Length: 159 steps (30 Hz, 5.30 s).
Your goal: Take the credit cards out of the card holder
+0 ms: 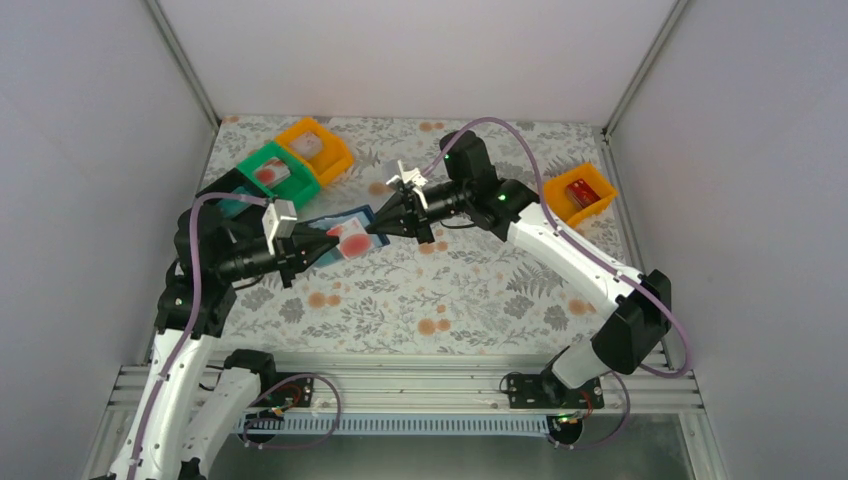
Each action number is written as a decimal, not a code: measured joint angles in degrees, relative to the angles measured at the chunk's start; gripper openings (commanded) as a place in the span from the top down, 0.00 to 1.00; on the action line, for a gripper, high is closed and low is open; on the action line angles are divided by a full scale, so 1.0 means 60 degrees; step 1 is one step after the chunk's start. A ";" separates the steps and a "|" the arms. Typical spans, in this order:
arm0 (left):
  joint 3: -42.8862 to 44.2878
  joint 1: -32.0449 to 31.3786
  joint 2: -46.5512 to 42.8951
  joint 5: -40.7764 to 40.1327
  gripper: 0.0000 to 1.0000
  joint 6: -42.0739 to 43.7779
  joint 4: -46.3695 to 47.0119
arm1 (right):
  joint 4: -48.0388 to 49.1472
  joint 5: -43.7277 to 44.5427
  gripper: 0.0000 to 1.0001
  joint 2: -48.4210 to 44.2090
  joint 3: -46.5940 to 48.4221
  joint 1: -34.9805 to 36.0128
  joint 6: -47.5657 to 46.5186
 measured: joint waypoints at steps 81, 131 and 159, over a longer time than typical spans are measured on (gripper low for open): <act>-0.0776 0.1381 -0.0747 -0.0197 0.98 -0.3319 0.2171 | 0.1927 0.1184 0.10 -0.1362 -0.1300 -0.0055 0.2521; -0.2262 0.0834 -0.2852 -0.2663 0.33 1.9274 0.2018 | -0.1304 0.0310 0.96 0.2371 0.2605 0.0186 0.6007; -0.1727 0.0812 -0.2430 -0.3869 0.98 1.9970 0.1002 | -0.1588 -0.0186 0.78 0.3621 0.3942 0.1231 0.5832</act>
